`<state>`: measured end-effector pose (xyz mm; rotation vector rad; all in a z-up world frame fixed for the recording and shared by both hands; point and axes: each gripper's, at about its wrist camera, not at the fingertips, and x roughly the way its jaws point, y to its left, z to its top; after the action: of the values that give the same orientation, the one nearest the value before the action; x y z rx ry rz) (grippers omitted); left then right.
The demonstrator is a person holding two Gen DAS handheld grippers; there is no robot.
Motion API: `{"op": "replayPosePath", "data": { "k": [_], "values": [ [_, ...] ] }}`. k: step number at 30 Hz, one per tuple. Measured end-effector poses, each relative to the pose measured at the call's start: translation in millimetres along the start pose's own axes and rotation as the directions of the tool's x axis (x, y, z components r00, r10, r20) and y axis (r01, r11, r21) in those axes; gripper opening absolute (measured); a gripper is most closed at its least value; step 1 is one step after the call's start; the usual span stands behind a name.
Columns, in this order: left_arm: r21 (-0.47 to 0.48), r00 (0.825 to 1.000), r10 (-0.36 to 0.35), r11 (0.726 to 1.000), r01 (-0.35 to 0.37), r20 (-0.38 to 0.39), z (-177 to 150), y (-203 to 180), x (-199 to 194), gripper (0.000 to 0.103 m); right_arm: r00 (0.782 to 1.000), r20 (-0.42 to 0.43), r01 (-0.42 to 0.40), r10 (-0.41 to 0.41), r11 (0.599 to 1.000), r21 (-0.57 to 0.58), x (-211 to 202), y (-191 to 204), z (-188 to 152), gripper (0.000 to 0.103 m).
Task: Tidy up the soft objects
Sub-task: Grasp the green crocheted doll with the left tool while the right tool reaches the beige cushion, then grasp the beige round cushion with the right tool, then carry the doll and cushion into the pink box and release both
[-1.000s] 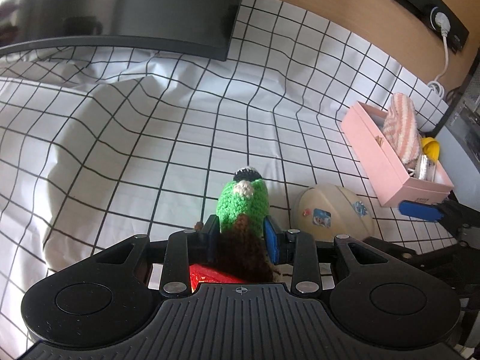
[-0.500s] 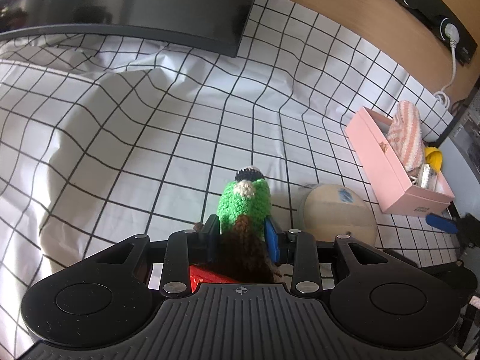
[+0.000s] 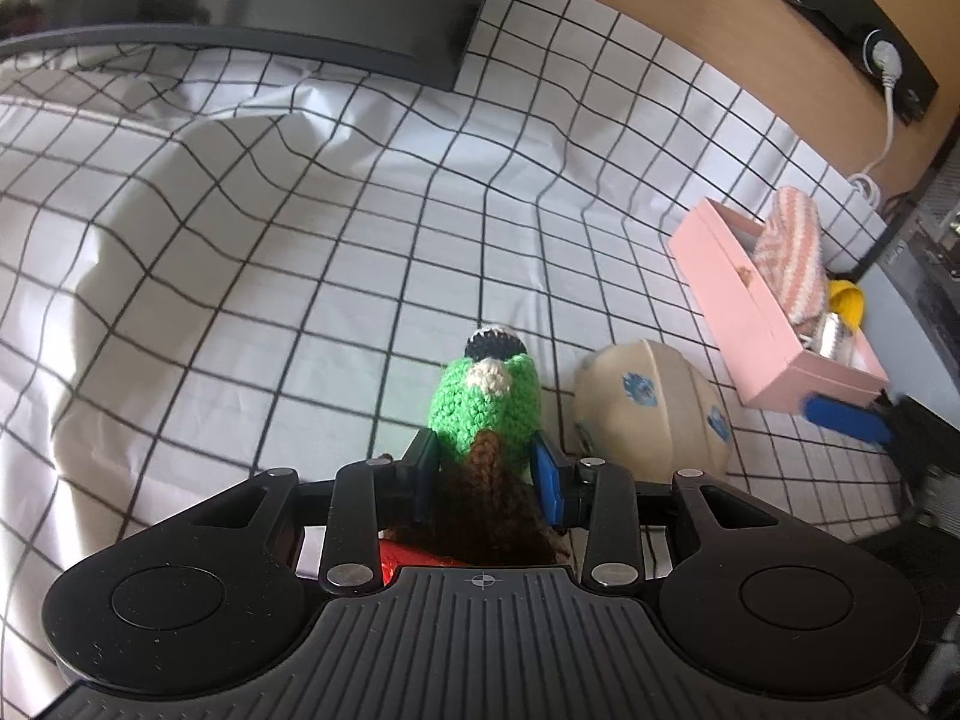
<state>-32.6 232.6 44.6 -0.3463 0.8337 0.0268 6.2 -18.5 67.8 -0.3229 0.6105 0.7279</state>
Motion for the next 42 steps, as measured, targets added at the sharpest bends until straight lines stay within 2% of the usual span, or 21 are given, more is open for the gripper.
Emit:
{"op": "replayPosePath", "data": {
  "k": [4,7,10,12,14,16,22,25,27,33,36,38,40,42],
  "values": [
    [-0.038,1.000,-0.029,0.999,0.029,-0.008,-8,6,-7,0.038,1.000,-0.001,-0.028,0.028,0.998,-0.052,15,9,11,0.100],
    [-0.078,1.000,-0.028,0.997,0.028,0.003,-14,13,-15,0.039,1.000,0.001,-0.018,0.018,0.998,-0.058,30,9,17,0.103],
    [-0.105,1.000,-0.015,0.994,0.017,0.020,-20,19,-21,0.039,0.999,-0.046,-0.030,0.029,0.999,-0.020,50,1,21,0.103],
    [-0.116,1.000,-0.020,0.993,0.023,0.023,-23,19,-23,0.039,0.993,-0.078,-0.089,0.094,0.994,0.060,61,-10,22,0.103],
    [-0.108,0.999,-0.018,0.994,0.021,0.028,-26,16,-24,0.039,0.984,-0.112,-0.121,0.137,0.982,0.144,71,-20,21,0.103],
    [-0.093,0.999,-0.011,0.996,0.014,0.034,-28,12,-24,0.039,0.981,-0.111,-0.135,0.158,0.973,0.186,74,-25,19,0.103],
    [0.003,0.999,-0.010,1.000,0.010,0.033,-33,-3,-24,0.039,0.986,-0.100,-0.120,0.131,0.987,0.111,69,-16,16,0.103],
    [0.013,0.999,-0.011,1.000,0.011,0.036,-35,-5,-24,0.039,0.991,-0.095,-0.090,0.100,0.990,0.105,59,-13,18,0.102],
    [0.015,1.000,-0.018,1.000,0.018,0.021,-33,-3,-23,0.039,0.994,-0.062,-0.080,0.086,0.992,0.095,42,-13,17,0.101],
    [0.066,0.999,-0.051,0.997,0.050,0.013,-34,-10,-25,0.035,0.999,0.041,-0.011,0.009,0.998,0.068,-27,-18,6,0.101],
    [0.107,0.996,-0.082,0.991,0.079,0.019,-40,-21,-27,0.032,0.998,0.053,0.027,-0.032,0.995,0.093,-57,-29,-10,0.101],
    [0.159,0.991,-0.134,0.979,0.130,0.014,-43,-33,-29,0.031,0.998,0.037,0.056,-0.060,0.992,0.111,-70,-37,-24,0.101],
    [0.206,0.978,-0.207,0.957,0.205,-0.012,-48,-48,-29,0.031,0.994,0.010,0.103,-0.105,0.987,0.125,-78,-45,-37,0.101],
    [0.256,0.969,-0.245,0.934,0.248,-0.044,-52,-65,-26,0.030,0.989,-0.009,0.146,-0.146,0.978,0.147,-86,-52,-48,0.101]
  ]
}}
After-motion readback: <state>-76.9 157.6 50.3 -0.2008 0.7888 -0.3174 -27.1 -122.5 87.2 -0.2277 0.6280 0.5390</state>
